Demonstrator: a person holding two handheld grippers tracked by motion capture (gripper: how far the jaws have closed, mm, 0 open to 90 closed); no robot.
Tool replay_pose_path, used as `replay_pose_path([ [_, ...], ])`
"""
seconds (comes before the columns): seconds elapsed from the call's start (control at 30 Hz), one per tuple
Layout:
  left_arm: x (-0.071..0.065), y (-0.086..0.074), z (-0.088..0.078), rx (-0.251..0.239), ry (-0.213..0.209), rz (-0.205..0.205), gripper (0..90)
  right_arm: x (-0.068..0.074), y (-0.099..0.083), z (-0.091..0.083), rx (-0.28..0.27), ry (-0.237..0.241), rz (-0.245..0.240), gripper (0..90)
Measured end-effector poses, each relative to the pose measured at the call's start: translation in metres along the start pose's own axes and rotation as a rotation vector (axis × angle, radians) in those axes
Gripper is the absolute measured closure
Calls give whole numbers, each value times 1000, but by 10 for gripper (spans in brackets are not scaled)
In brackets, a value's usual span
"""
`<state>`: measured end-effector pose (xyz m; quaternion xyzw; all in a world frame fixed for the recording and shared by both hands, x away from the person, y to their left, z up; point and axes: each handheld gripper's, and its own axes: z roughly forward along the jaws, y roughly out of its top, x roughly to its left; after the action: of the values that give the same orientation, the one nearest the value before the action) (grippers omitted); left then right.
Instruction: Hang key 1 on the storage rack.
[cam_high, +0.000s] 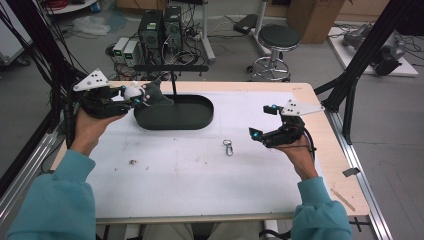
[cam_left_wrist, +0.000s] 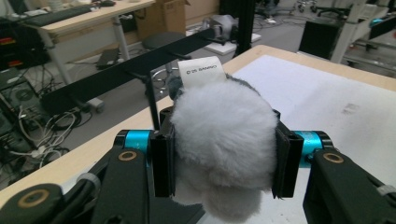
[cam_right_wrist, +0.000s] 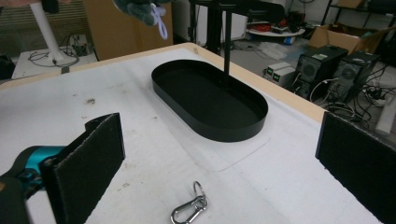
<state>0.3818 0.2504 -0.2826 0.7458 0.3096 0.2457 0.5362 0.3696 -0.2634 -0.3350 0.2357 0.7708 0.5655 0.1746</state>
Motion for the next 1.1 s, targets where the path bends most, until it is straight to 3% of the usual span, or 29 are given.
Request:
replay_pose_path([
  [0.23,12,-2,-10,-4,84,-4,533,-5,-6,-12,-14,-56,11,6],
  [0.5,25,-5,-17,2,161,-28,532,-9,-10,-23,-41,-82,32,6],
  [0.67,33,-3,-21,-3,192,-39,532,-10,-11,-28,-39,-104,39,5],
  [0.8,38,-2,-20,-7,222,-46,532,-11,-13,-32,-71,-137,36,5],
  [1.1,45,7,-16,-21,239,-54,532,-16,-30,-37,-67,-159,68,5],
])
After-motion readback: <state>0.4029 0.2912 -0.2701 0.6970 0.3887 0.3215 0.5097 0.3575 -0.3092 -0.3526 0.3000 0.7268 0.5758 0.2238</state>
